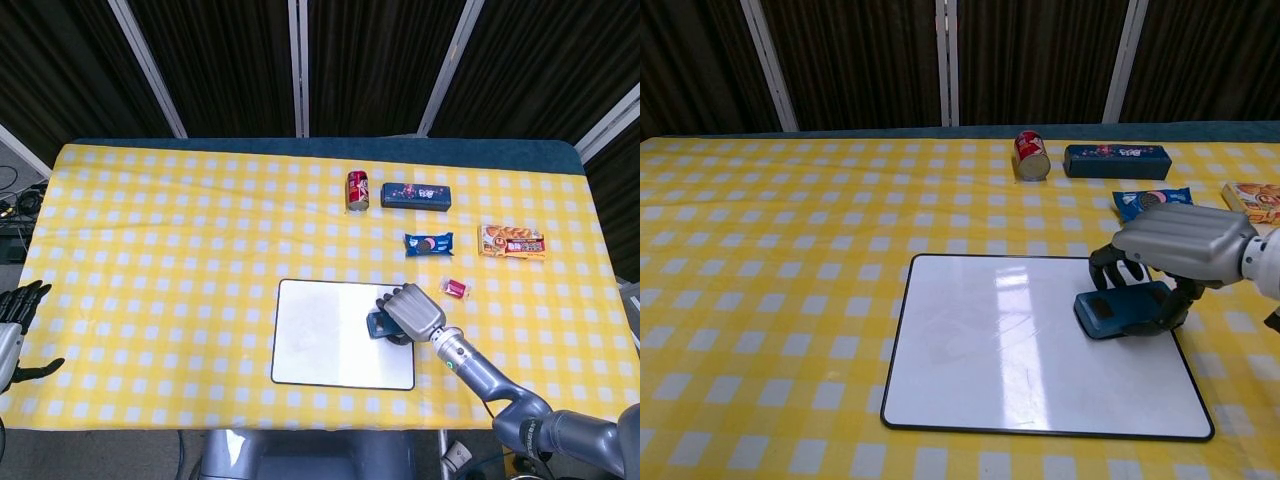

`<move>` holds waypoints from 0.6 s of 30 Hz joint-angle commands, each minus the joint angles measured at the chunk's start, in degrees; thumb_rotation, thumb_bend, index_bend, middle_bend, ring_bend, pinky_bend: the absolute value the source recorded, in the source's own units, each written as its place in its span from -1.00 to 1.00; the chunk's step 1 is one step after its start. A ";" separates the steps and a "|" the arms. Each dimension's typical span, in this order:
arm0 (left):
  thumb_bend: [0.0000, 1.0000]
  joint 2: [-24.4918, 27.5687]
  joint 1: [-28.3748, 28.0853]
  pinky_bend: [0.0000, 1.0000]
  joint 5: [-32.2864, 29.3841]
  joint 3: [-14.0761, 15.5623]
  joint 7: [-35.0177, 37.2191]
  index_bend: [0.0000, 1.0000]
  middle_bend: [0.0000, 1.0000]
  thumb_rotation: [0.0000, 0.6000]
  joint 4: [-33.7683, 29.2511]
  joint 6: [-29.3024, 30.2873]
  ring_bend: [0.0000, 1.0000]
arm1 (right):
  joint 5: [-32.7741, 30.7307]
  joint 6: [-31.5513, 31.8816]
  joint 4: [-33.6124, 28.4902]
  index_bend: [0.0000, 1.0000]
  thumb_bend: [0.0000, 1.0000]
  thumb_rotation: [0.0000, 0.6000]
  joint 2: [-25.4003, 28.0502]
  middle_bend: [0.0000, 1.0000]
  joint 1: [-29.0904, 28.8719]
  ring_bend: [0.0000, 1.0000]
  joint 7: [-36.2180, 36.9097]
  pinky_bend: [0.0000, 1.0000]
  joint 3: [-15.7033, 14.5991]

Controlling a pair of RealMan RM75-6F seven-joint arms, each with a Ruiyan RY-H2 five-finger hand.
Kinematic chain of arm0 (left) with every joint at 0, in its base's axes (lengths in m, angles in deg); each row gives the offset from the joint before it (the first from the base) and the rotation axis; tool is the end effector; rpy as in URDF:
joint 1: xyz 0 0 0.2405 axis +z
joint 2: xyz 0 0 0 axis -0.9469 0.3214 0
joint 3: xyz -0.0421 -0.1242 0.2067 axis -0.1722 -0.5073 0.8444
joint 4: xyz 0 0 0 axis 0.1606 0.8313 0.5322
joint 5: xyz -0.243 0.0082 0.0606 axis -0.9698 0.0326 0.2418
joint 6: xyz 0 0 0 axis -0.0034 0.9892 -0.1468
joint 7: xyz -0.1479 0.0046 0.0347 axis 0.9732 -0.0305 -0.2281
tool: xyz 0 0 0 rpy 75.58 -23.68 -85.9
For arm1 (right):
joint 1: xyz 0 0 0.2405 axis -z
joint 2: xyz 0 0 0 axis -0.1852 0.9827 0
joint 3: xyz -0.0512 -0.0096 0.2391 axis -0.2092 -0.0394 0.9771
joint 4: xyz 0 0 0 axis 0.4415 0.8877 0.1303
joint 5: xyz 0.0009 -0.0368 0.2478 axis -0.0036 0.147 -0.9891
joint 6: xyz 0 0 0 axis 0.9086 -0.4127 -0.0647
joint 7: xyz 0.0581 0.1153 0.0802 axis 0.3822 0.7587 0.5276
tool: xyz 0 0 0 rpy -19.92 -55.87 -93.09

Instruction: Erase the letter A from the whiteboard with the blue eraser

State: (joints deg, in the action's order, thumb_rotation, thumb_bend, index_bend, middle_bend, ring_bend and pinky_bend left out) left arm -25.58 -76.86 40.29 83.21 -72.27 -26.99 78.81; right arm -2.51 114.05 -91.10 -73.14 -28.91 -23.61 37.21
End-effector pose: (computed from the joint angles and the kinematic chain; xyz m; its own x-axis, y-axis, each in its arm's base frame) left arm -0.3321 0.1815 0.1254 0.3865 0.1612 0.9081 0.9155 0.0524 -0.3990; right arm -0.2039 -0.3113 -0.0745 0.7442 -0.2473 0.6205 -0.6061 -0.6404 0.4717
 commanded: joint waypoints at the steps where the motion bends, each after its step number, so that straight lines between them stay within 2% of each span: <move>1: -1.00 -0.04 -0.01 -1.00 0.01 0.02 -0.08 -1.00 -1.00 1.00 -0.03 -0.02 -1.00 | 2.17 -0.80 -4.38 0.21 -0.01 1.00 2.05 0.21 0.03 0.00 -0.79 0.04 -2.53; 5: -1.00 -0.05 0.00 -1.00 0.07 0.04 -0.20 -1.00 -1.00 1.00 -0.12 0.04 -1.00 | 4.21 -1.17 -7.72 0.22 -0.01 1.00 3.09 0.21 -0.01 0.00 -1.78 0.04 -4.52; 9: -1.00 -0.01 0.02 -1.00 0.04 0.02 -0.10 -1.00 -1.00 1.00 -0.11 0.09 -1.00 | 5.30 -1.03 -9.33 0.22 -0.01 1.00 3.48 0.21 -0.06 0.00 -2.22 0.04 -5.25; 18: -1.00 0.18 0.05 -1.00 0.15 0.00 0.52 -1.00 -1.00 1.00 0.00 0.19 -1.00 | 2.49 0.61 -5.72 0.22 -0.01 1.00 1.81 0.21 -0.11 0.00 -2.56 0.04 -1.69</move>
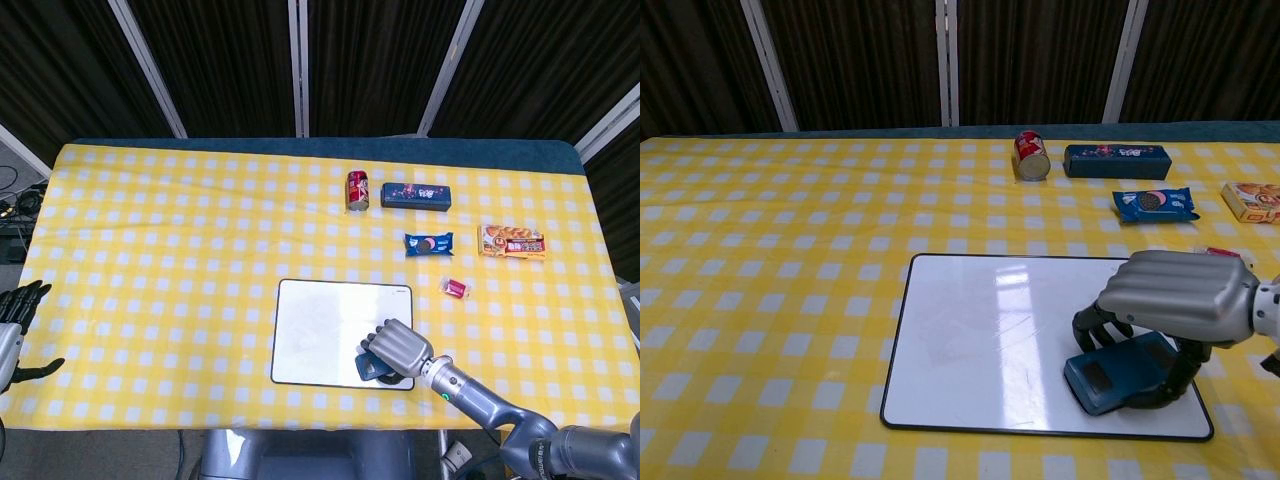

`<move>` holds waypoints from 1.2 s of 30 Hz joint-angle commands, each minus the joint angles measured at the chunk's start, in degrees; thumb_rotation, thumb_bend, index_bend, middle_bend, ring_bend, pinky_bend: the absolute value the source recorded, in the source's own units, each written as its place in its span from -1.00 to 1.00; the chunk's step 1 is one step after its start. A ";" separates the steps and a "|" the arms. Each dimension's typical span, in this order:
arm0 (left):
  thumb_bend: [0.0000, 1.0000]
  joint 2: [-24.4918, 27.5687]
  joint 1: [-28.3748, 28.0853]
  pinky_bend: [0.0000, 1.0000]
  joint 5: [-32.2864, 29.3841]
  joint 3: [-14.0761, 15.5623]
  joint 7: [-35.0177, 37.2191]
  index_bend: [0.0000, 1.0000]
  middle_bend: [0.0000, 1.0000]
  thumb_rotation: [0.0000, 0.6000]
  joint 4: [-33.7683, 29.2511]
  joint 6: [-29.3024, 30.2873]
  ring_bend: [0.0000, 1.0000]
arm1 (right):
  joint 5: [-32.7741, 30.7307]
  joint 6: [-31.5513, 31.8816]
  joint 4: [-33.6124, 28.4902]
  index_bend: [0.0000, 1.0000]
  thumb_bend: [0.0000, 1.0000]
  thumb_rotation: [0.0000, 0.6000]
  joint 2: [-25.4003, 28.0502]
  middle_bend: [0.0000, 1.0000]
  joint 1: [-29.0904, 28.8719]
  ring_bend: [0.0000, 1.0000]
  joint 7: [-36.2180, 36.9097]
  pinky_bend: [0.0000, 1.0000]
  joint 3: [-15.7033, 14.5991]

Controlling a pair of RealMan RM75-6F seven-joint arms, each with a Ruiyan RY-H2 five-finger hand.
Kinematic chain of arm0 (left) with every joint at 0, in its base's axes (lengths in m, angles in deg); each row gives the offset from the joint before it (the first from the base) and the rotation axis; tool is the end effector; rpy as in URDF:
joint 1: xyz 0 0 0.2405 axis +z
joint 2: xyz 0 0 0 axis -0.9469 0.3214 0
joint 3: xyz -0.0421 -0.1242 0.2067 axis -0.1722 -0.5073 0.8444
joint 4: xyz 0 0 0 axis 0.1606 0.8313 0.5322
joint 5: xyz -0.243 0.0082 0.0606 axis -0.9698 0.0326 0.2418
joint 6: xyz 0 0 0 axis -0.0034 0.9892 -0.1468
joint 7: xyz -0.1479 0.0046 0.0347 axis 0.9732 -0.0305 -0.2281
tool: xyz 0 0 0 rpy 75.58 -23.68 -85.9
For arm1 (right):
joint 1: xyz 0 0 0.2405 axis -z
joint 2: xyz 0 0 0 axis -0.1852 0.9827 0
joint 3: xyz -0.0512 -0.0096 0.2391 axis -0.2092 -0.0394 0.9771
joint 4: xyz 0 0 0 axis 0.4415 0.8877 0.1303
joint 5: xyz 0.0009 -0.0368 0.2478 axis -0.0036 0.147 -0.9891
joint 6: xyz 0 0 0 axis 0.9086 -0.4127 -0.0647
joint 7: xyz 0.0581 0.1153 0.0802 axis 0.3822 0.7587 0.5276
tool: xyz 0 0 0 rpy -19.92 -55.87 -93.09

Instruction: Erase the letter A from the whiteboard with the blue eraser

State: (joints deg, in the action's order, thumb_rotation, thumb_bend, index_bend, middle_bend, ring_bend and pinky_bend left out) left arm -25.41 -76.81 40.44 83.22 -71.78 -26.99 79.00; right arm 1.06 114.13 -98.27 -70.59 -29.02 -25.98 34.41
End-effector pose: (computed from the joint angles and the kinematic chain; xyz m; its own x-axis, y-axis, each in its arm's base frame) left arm -0.3320 0.1813 0.1267 0.3821 0.1578 0.9105 0.9176 0.0520 -0.3941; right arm -0.1875 -0.2765 -0.0779 0.7668 -0.2401 0.5954 -0.5489 -0.7261 0.4141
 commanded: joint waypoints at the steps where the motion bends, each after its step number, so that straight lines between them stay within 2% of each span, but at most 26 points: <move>1: -1.00 0.02 -0.01 -1.00 0.01 0.00 0.05 -1.00 -1.00 1.00 0.02 -0.01 -1.00 | -1.33 0.57 1.86 0.22 -0.01 1.00 -0.99 0.21 -0.01 0.00 -0.27 0.04 1.34; 7: -1.00 -0.04 -0.05 -1.00 0.00 0.01 -0.04 -1.00 -1.00 1.00 0.08 -0.09 -1.00 | -5.63 1.38 8.51 0.22 -0.01 1.00 -4.70 0.21 -0.16 0.00 -1.97 0.04 4.97; 13: -1.00 -0.02 -0.04 -1.00 -0.16 -0.01 -0.05 -1.00 -1.00 1.00 0.06 -0.13 -1.00 | -8.47 1.39 11.04 0.21 -0.01 1.00 -6.30 0.21 -0.16 0.00 -2.67 0.04 6.49; 19: -1.00 -0.05 0.00 -1.00 -0.07 0.04 -0.19 -1.00 -1.00 1.00 -0.06 -0.05 -1.00 | -7.96 0.45 7.84 0.21 -0.01 1.00 -4.68 0.21 -0.04 0.00 -1.97 0.04 4.97; 28: -1.00 0.08 0.11 -1.00 0.30 0.18 -0.11 -1.00 -1.00 1.00 -0.35 0.19 -1.00 | -3.36 -1.19 -2.61 0.22 -0.01 1.00 1.51 0.21 -0.28 0.01 -1.09 0.04 0.36; 36: -1.00 0.47 0.44 -1.00 0.97 0.32 0.65 -1.00 -1.00 1.00 -0.53 0.94 -1.00 | -1.31 5.16 -2.21 0.22 -0.01 1.00 5.44 0.21 1.86 0.01 3.20 0.04 1.11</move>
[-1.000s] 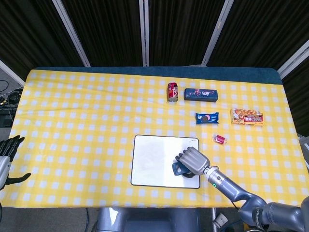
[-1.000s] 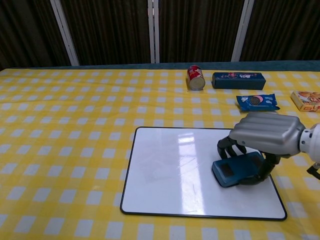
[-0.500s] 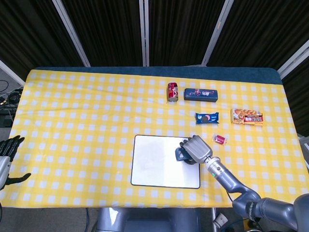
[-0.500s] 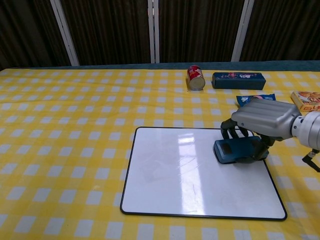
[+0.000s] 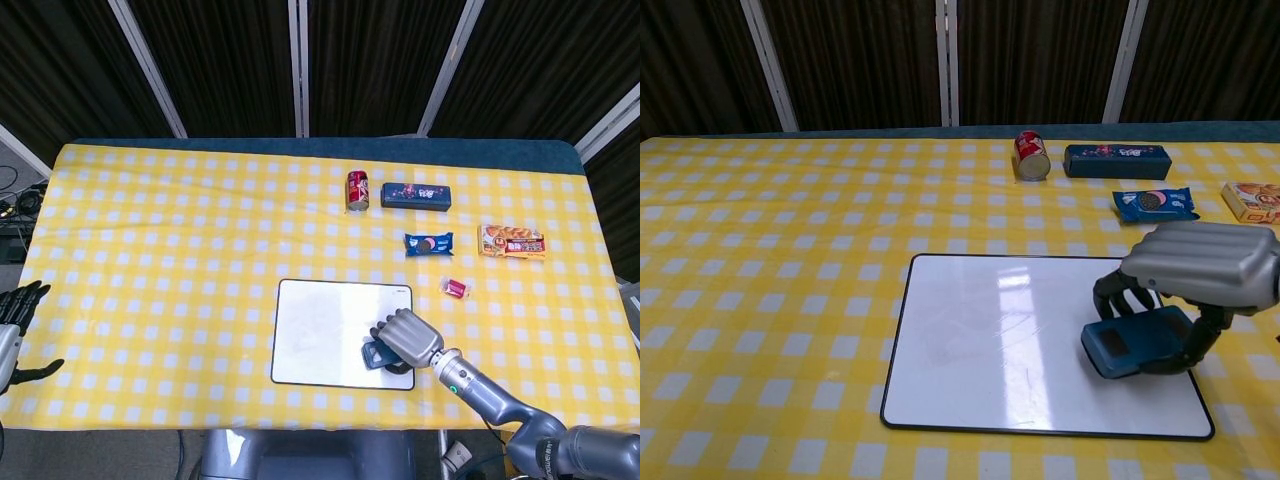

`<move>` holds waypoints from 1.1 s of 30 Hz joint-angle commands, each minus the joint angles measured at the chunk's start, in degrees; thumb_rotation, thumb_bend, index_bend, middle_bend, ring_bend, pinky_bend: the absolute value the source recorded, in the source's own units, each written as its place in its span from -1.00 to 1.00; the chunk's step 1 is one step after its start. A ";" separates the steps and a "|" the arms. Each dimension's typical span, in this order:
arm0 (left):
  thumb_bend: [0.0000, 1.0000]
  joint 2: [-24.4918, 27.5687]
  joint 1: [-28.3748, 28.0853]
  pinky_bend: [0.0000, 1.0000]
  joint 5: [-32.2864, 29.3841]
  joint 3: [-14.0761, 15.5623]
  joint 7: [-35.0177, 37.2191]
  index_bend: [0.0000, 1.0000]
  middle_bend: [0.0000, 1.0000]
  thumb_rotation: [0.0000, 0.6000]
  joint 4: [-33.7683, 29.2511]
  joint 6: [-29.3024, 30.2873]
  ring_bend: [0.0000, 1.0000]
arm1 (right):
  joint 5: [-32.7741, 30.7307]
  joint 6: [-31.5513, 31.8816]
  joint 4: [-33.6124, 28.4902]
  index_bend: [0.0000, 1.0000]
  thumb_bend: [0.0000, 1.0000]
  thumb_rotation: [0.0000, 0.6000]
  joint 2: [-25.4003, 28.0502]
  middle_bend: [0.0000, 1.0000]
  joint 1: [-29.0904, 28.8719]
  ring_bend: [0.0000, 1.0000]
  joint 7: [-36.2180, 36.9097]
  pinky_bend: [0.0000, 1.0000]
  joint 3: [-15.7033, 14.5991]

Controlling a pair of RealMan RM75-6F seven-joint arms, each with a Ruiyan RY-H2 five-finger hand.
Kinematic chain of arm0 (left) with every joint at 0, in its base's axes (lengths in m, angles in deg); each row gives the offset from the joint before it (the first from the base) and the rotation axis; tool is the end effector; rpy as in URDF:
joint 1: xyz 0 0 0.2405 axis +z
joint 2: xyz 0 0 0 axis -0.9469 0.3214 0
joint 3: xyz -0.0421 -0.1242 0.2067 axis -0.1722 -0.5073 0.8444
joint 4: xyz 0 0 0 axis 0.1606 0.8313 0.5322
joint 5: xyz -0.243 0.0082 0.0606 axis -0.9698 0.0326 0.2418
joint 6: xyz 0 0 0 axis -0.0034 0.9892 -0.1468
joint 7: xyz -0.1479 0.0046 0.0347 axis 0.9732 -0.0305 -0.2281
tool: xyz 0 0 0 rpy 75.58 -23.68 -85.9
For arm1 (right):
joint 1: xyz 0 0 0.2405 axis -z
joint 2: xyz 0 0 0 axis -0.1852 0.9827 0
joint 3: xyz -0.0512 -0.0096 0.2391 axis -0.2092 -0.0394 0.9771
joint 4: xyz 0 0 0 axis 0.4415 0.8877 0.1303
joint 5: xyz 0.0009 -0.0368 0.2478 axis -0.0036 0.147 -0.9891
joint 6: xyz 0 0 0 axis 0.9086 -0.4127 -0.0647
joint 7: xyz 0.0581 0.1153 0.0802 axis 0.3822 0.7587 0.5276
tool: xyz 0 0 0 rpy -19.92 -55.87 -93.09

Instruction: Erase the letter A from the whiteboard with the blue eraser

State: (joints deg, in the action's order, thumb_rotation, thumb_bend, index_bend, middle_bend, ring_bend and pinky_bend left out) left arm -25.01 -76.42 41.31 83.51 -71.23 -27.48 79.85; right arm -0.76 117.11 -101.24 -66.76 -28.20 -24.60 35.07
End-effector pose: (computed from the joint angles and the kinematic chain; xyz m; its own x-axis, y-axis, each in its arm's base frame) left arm -0.3295 0.1780 0.1283 0.3750 0.1512 0.9146 0.9217 0.0447 -0.3853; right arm -0.1895 -0.2843 -0.0529 0.7258 -0.2422 0.6439 -0.6037 -0.6730 0.4273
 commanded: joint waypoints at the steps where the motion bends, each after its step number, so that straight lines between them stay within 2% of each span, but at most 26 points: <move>1: -1.00 0.11 0.08 -1.00 0.19 0.04 0.18 -1.00 -1.00 1.00 -0.08 0.19 -1.00 | 0.27 2.83 1.22 0.22 -0.01 1.00 2.08 0.21 1.40 0.01 2.28 0.04 0.65; 7: -1.00 0.29 0.16 -1.00 0.85 0.22 0.29 -1.00 -1.00 1.00 -0.38 0.50 -1.00 | -2.61 4.42 6.74 0.21 -0.01 1.00 3.68 0.21 4.07 0.01 4.42 0.04 0.75; 16: -1.00 0.29 0.17 -1.00 1.50 0.47 -0.19 -1.00 -1.00 1.00 -0.95 0.65 -1.00 | -3.31 4.44 13.54 0.16 -0.02 1.00 1.62 0.16 6.18 0.01 7.92 0.04 -0.08; 18: -1.00 0.26 0.10 -1.00 1.51 0.45 -0.33 -1.00 -1.00 1.00 -1.11 0.58 -1.00 | -3.19 4.24 14.37 0.01 -0.19 1.00 1.11 0.02 6.61 -0.04 9.45 0.01 -0.44; 19: -1.00 0.25 0.08 -1.00 1.52 0.46 -0.39 -1.00 -1.00 1.00 -1.17 0.54 -1.00 | -3.02 4.19 14.68 -0.09 -0.32 1.00 0.92 -0.07 6.76 -0.09 10.09 -0.03 -0.59; 21: -1.00 0.24 0.05 -1.00 1.58 0.49 -0.53 -1.00 -1.00 1.00 -1.31 0.52 -1.00 | -2.96 4.28 15.08 -0.44 -0.78 1.00 0.68 -0.39 7.18 -0.34 11.02 -0.27 -0.71; 23: -1.00 0.27 0.08 -1.00 1.59 0.51 -0.59 -1.00 -1.00 1.00 -1.42 0.55 -1.00 | -4.06 5.27 13.99 -0.67 -0.98 1.00 1.10 -0.65 8.13 -0.62 9.58 -0.50 -0.24; 24: -1.00 0.30 0.09 -1.00 1.63 0.53 -0.55 -1.00 -1.00 1.00 -1.44 0.58 -1.00 | -4.59 6.17 13.27 -0.76 -1.00 1.00 1.58 -0.77 8.65 -0.78 7.63 -0.64 0.05; 26: -1.00 0.39 0.14 -1.00 1.79 0.57 -0.28 -1.00 -1.00 1.00 -1.48 0.71 -1.00 | -5.70 9.52 10.60 -0.86 -1.00 1.00 2.52 -0.94 10.34 -0.97 3.96 -0.82 0.94; 30: -1.00 0.65 0.34 -1.00 2.10 0.61 0.38 -1.00 -1.00 1.00 -1.40 1.18 -1.00 | -4.78 15.56 6.20 -0.90 -1.00 1.00 4.78 -1.00 13.42 -1.00 3.24 -0.99 1.18; 33: -1.00 0.76 0.73 -1.00 2.47 0.62 1.25 -1.00 -1.00 1.00 -1.12 2.03 -1.00 | -1.12 21.87 4.60 -0.90 -1.00 1.00 6.78 -1.00 16.21 -1.00 3.75 -1.00 0.27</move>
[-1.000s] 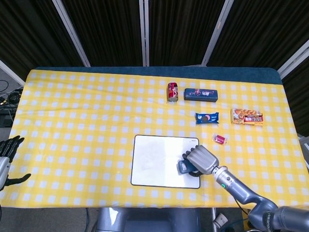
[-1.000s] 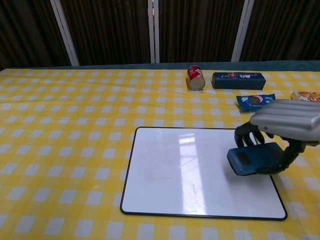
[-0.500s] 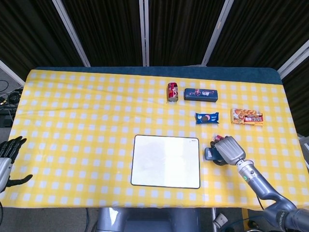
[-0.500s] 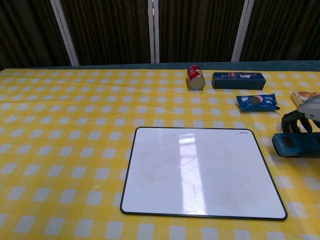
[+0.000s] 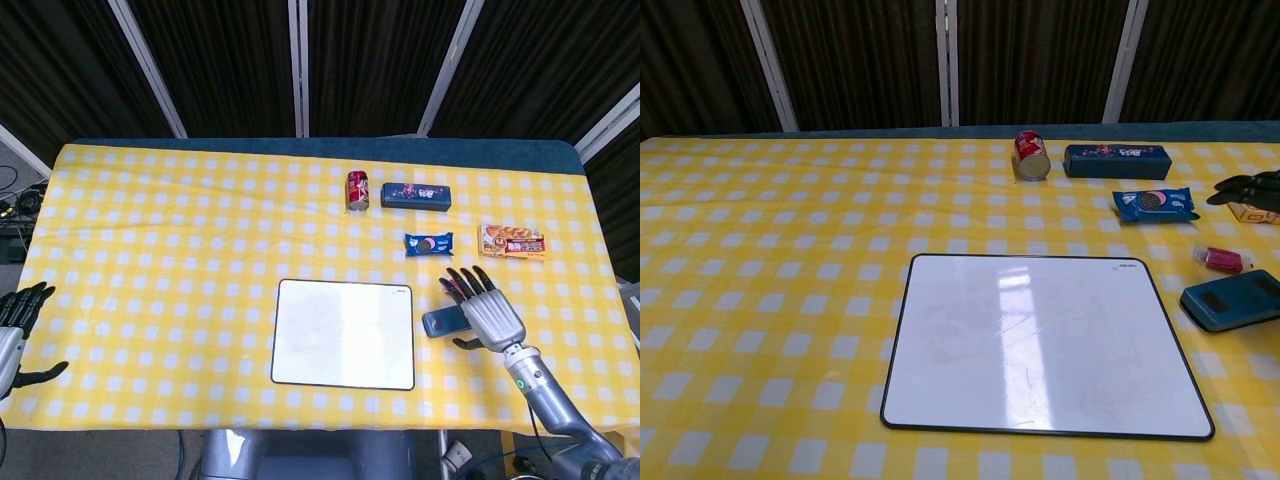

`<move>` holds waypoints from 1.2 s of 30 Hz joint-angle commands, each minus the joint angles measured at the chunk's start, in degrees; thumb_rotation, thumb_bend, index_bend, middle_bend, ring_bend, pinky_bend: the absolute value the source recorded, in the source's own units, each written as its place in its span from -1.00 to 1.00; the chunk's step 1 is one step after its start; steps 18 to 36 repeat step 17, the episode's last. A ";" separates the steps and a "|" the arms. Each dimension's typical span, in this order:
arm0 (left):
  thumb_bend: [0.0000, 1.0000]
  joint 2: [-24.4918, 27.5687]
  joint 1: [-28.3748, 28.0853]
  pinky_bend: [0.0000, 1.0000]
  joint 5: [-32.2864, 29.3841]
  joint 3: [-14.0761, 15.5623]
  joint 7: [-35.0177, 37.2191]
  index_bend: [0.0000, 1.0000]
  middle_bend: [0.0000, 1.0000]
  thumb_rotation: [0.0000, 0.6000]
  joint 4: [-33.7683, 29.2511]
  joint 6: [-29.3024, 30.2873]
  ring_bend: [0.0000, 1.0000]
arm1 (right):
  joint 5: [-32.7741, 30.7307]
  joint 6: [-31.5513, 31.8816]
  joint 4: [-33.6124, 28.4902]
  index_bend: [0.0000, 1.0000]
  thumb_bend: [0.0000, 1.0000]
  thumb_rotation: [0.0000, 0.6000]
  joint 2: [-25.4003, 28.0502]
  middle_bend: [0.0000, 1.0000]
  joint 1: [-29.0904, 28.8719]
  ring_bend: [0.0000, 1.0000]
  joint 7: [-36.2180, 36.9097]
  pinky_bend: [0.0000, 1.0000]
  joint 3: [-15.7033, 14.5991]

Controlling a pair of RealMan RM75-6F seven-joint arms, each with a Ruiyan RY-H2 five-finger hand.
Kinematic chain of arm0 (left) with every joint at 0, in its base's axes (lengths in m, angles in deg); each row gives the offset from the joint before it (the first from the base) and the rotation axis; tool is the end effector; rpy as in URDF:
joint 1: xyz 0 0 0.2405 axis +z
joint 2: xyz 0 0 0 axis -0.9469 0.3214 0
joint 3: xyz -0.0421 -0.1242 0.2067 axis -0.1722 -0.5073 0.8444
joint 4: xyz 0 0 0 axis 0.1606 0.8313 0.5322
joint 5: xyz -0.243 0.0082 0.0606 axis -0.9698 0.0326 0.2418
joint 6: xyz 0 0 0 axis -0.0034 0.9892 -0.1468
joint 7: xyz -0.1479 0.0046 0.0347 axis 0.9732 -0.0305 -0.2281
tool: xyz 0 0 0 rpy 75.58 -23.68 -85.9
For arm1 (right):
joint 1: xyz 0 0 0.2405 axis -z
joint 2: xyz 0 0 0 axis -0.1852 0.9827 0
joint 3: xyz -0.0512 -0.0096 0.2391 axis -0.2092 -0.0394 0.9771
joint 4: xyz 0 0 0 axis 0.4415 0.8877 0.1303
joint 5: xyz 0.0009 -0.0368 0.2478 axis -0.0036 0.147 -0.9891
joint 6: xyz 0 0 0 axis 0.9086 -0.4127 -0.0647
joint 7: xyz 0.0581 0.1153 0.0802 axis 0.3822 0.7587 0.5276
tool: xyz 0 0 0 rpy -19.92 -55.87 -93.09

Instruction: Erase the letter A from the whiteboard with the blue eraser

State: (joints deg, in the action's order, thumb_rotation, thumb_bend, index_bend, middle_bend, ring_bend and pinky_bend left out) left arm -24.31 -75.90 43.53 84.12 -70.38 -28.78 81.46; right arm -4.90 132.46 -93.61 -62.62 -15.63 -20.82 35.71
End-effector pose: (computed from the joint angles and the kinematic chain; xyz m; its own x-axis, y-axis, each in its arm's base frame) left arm -0.3210 0.1726 0.1295 0.3586 0.1400 0.9229 0.9311 0.0168 -0.3643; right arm -0.2874 -0.2846 0.0253 0.6681 -0.1573 0.7273 -0.7273 -0.3445 0.5936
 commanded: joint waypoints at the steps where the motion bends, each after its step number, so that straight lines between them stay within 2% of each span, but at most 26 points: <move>1: -1.00 0.05 0.29 -1.00 0.38 0.00 0.53 -1.00 -1.00 1.00 0.27 0.66 -1.00 | 3.58 7.49 -3.29 -0.90 -1.00 1.00 2.97 -1.00 4.10 -1.00 0.29 -1.00 -0.49; 4: -1.00 -0.30 1.24 -1.00 1.94 -0.15 1.16 -1.00 -1.00 1.00 1.04 3.55 -1.00 | 6.66 14.38 -6.50 -0.91 -1.00 1.00 5.56 -1.00 7.62 -1.00 3.76 -1.00 -1.22; 10: -1.00 0.17 2.45 -1.00 3.83 0.32 2.79 -1.00 -1.00 1.00 1.62 6.21 -1.00 | 8.41 21.25 -11.29 -0.92 -1.00 1.00 8.38 -1.00 12.43 -1.00 6.08 -1.00 -1.87; 15: -1.00 1.14 3.25 -1.00 4.74 0.73 4.78 -1.00 -1.00 1.00 1.59 7.54 -1.00 | 8.85 25.17 -10.54 -0.92 -1.00 1.00 8.30 -1.00 14.90 -1.00 5.48 -1.00 -0.64; 36: -1.00 1.42 3.39 -1.00 4.80 0.83 5.32 -1.00 -1.00 1.00 1.56 7.62 -1.00 | 8.68 25.41 -10.72 -0.92 -1.00 1.00 8.50 -1.00 15.36 -1.00 6.30 -1.00 -0.34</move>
